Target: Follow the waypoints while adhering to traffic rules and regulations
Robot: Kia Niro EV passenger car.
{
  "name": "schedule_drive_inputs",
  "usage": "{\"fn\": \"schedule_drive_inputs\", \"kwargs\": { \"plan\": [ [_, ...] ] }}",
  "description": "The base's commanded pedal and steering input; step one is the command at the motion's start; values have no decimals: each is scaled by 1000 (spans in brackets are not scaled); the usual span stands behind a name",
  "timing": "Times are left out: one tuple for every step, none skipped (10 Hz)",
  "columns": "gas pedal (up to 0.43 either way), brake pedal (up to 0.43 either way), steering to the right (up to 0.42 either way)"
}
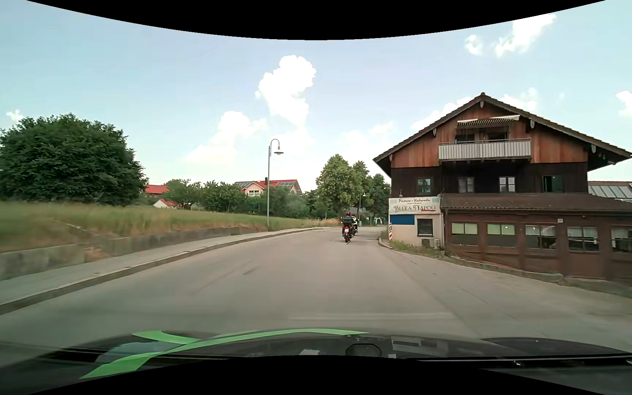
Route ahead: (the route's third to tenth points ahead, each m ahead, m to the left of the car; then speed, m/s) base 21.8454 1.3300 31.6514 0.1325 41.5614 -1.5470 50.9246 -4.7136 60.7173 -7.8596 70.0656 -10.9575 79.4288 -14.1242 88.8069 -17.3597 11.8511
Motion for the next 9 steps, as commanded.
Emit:
{"fn": "schedule_drive_inputs", "kwargs": {
  "plan": [
    [39, 0, 15],
    [0, 0, 15],
    [0, 0, 14],
    [0, 0, 14],
    [0, 0, 14],
    [0, 0, 14],
    [0, 0, 15],
    [0, 0, 16],
    [0, 0, 16]
  ]
}}
